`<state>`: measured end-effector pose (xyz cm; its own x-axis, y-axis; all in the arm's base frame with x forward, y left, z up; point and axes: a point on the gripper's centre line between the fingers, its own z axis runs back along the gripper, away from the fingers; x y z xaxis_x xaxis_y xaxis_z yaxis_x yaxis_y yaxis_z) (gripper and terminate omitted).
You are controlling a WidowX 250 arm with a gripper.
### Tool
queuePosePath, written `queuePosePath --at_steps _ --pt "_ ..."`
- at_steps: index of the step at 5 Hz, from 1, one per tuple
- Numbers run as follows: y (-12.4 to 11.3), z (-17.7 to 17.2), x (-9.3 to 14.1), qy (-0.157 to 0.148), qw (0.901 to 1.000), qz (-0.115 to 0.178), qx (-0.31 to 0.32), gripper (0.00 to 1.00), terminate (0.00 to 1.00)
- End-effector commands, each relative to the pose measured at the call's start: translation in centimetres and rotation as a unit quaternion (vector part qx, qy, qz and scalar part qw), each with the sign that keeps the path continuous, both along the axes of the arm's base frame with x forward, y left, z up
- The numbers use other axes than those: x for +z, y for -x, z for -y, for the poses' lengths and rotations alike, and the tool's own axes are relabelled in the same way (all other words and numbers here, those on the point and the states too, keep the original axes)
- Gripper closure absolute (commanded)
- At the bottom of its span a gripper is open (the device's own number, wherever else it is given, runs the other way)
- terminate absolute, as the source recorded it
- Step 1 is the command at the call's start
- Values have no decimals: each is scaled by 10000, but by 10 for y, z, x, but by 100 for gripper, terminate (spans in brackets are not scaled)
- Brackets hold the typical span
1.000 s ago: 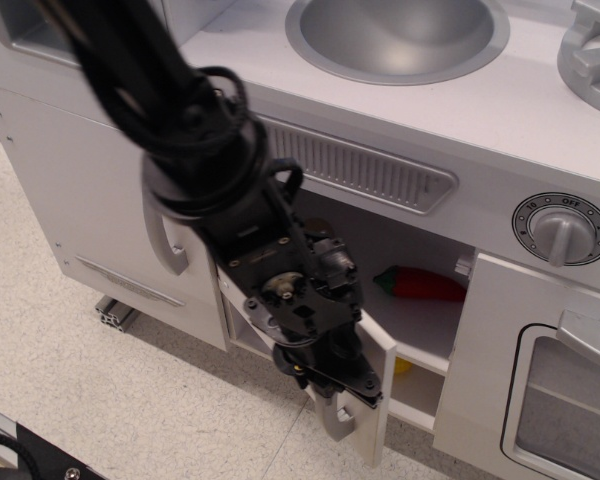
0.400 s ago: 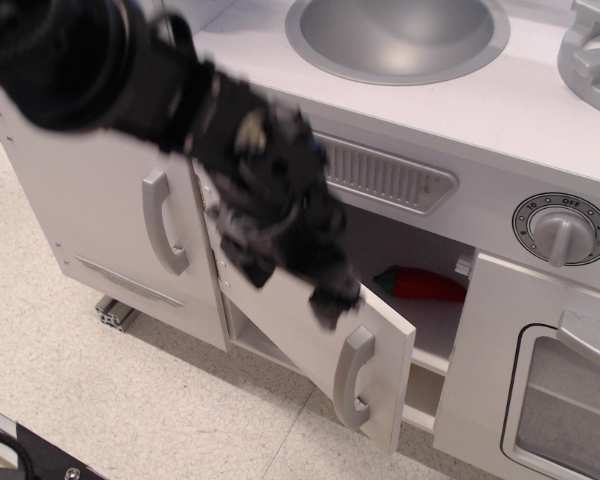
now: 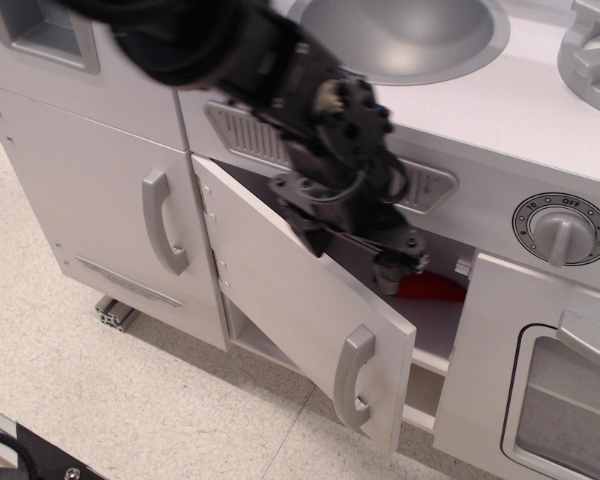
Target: Open cabinet
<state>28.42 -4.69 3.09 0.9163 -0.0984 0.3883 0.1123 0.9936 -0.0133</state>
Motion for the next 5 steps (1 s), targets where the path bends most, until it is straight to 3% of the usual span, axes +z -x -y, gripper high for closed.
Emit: queuePosePath --at_steps 1,3,4,5 --pt "-25 11 -16 -165 9994 205 -203 0 0" --pt "7 -15 -38 -369 9992 -155 -76 0 0" --pt "30 -42 -53 -662 9974 -278 -41 0 0" --pt "42 -64 -56 -719 9968 -331 141 0 0"
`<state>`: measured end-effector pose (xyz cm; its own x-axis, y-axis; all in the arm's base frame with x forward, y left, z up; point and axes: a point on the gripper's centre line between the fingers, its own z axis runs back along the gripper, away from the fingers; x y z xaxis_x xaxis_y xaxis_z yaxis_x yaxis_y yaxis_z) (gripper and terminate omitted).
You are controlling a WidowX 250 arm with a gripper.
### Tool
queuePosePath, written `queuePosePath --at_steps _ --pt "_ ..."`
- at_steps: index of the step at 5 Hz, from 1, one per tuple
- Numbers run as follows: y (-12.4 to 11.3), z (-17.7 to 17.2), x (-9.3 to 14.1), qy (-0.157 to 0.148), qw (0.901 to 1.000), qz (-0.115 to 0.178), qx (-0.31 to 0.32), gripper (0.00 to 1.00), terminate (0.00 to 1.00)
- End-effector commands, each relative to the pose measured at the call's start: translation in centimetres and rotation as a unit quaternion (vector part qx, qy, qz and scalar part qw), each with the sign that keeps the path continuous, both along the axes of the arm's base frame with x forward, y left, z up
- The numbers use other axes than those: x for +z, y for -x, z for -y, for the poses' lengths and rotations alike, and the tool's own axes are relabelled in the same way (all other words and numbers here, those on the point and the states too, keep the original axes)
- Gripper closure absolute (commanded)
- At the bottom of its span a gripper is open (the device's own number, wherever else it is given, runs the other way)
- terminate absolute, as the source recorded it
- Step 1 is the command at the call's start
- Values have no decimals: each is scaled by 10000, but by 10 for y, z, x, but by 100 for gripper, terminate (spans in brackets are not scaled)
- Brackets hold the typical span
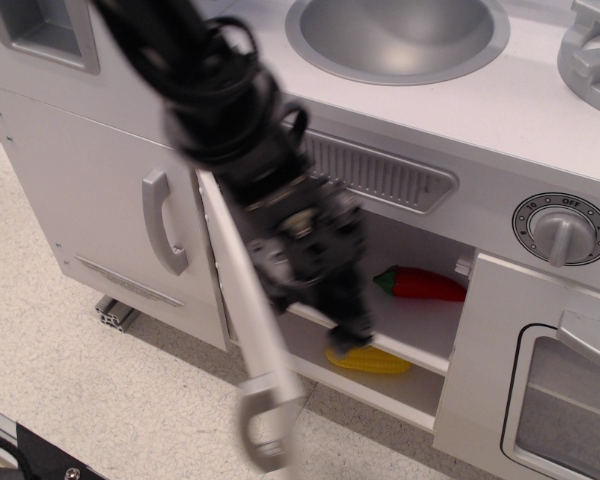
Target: Open cabinet
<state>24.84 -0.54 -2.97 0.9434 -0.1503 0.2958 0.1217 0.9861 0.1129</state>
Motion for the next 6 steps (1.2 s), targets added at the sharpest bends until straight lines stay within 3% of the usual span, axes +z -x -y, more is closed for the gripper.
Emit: queuePosePath --at_steps 1,3,5,6 --pt "17 -50 5 -69 9992 -4 394 0 0" --pt "27 -95 9 -149 9972 -116 730 0 0" --pt "27 -95 9 -149 9972 -116 730 0 0" --pt "27 -95 9 -149 9972 -116 730 0 100"
